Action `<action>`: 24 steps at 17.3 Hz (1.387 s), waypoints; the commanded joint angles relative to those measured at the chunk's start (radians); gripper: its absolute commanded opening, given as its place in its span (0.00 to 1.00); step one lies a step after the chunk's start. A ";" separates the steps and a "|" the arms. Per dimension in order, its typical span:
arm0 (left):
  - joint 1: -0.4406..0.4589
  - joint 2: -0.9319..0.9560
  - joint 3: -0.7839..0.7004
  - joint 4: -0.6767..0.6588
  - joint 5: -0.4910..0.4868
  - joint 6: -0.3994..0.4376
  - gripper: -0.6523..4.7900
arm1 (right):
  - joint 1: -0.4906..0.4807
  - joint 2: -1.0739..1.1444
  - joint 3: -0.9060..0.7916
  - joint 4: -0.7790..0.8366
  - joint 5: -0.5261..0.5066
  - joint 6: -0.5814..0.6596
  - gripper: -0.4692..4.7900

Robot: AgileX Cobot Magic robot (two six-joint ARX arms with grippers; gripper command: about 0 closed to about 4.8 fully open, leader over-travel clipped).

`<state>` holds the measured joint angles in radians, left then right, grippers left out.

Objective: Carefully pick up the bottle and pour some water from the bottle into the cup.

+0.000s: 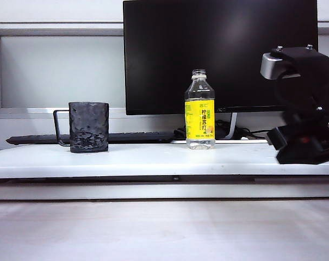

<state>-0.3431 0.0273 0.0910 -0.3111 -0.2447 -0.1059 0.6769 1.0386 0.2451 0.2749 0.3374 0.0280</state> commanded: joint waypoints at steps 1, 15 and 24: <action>0.002 0.000 0.004 0.010 0.002 -0.003 0.30 | 0.002 -0.002 0.004 0.014 0.000 0.002 0.25; 0.045 -0.024 0.002 -0.010 0.040 -0.003 0.30 | -0.057 -0.785 -0.032 -0.174 -0.026 0.001 0.25; 0.307 -0.024 -0.071 0.117 0.048 0.000 0.30 | -0.422 -1.035 -0.113 -0.068 -0.018 0.001 0.25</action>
<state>-0.0380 0.0036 0.0322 -0.2146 -0.2012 -0.1059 0.2615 0.0032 0.1524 0.1658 0.3183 0.0292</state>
